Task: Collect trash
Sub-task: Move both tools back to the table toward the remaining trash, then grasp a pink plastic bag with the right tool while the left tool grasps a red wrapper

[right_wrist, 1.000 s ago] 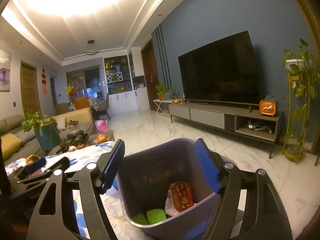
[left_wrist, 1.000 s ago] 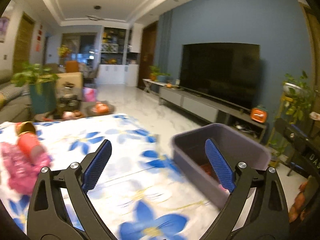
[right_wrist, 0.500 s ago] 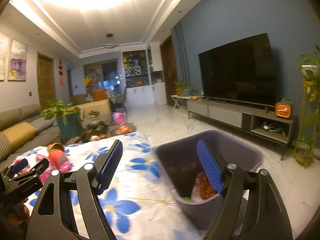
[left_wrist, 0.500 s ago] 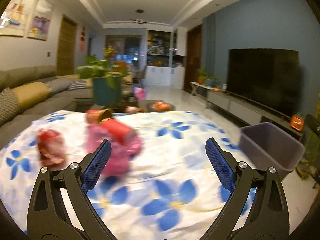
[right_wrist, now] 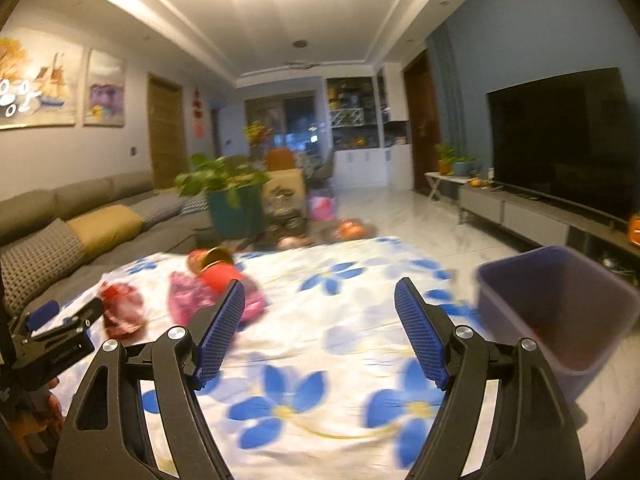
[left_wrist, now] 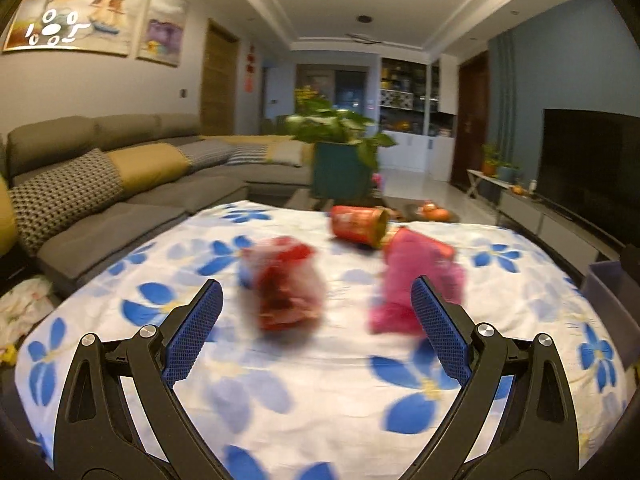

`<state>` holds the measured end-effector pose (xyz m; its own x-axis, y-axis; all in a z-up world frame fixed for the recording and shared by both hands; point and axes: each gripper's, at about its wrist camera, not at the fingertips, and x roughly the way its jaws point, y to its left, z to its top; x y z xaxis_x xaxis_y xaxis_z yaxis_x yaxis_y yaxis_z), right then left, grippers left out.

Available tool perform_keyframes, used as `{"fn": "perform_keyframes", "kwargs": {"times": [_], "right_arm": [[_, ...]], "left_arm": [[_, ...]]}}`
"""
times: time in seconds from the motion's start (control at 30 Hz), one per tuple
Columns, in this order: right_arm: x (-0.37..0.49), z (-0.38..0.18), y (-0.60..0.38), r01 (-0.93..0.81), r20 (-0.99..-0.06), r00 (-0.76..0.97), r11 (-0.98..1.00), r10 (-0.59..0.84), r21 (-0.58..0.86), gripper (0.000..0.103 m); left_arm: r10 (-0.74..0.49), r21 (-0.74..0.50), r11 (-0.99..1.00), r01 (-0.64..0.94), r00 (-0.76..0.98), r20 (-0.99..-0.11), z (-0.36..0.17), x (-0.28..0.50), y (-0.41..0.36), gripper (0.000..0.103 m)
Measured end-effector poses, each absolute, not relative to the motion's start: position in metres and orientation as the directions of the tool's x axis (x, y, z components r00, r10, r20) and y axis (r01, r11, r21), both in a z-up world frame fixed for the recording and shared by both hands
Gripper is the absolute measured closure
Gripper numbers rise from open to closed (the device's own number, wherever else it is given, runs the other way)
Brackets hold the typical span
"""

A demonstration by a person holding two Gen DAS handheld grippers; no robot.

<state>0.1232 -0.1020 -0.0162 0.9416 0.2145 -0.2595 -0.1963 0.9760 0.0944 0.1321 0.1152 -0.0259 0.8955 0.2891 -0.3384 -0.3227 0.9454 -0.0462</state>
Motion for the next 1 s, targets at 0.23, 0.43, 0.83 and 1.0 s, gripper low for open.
{"fn": "perform_keyframes", "kwargs": {"times": [0.23,0.43,0.83,1.0], "right_arm": [[0.154,-0.034,-0.039,-0.289,-0.324,0.899,0.955,0.294,0.064,0.027],[0.176,-0.042,0.007,-0.350,-0.359,0.869,0.936,0.340,0.039,0.028],[0.214,-0.058,0.042,-0.363,-0.456,0.823,0.931,0.339,0.036,0.048],[0.217,-0.061,0.042,-0.380,-0.486,0.800,0.924,0.351,0.042,0.077]], "left_arm": [[0.358,-0.041,0.918,-0.395,0.868,-0.343,-0.028,0.129,0.154,0.010],[0.358,-0.064,0.914,-0.402,0.869,-0.342,-0.027,0.136,0.171,0.010],[0.288,-0.073,0.940,-0.334,0.889,-0.354,-0.028,0.169,0.171,0.010],[0.271,-0.054,0.947,-0.316,0.879,-0.391,-0.031,0.192,0.167,0.010]]}}
